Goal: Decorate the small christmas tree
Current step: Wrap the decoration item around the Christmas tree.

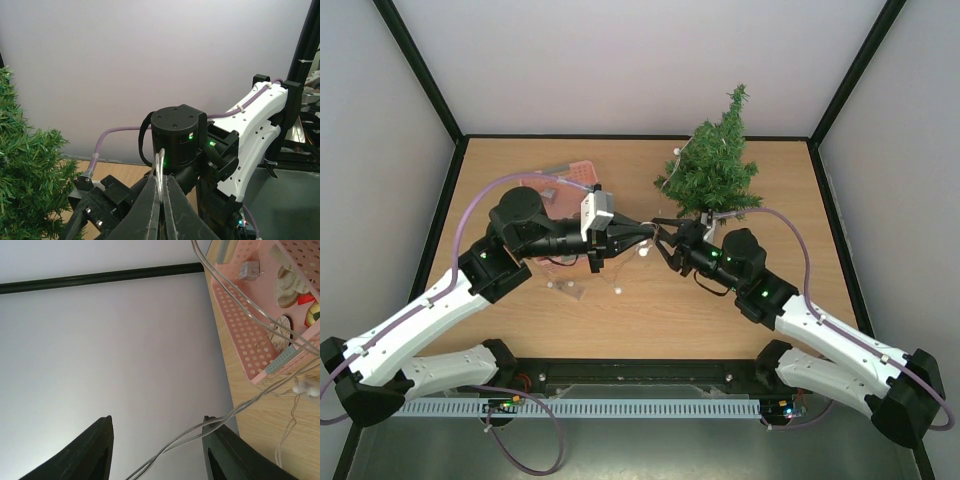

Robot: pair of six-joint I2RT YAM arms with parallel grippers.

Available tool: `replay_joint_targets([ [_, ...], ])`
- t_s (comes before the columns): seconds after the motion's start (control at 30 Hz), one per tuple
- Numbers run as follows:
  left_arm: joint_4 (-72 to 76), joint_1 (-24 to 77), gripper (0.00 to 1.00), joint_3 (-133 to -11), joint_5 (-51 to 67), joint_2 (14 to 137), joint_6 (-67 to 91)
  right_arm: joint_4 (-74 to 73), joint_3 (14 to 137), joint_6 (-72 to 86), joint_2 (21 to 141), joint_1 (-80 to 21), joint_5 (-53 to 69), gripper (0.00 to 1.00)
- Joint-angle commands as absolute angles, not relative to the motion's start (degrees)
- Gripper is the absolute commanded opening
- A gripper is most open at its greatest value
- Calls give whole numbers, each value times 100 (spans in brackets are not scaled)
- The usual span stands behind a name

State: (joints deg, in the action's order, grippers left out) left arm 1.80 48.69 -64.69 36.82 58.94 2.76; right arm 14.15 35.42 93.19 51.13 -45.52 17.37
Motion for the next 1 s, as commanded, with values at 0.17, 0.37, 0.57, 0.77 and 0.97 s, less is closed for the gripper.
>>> replay_joint_targets([
  [0.17,346,4948,3,-6402,3700,5740,149,1546,3558,8892,4858,-4604,1222,8],
  [0.37,89,4948,17,-6355,3688,5740,-16,1037,3790,8159,4232,-4605,432,2],
  [0.57,-237,4948,39,-6160,3743,5637,-495,458,4104,7505,3723,-4606,-166,2],
  [0.77,-524,4948,46,-5732,3234,5375,-1046,31,4550,6907,3516,-4603,-431,2],
  [0.97,-659,4948,47,-5444,2657,5578,-1286,-471,5199,6008,3617,-4603,-733,2],
])
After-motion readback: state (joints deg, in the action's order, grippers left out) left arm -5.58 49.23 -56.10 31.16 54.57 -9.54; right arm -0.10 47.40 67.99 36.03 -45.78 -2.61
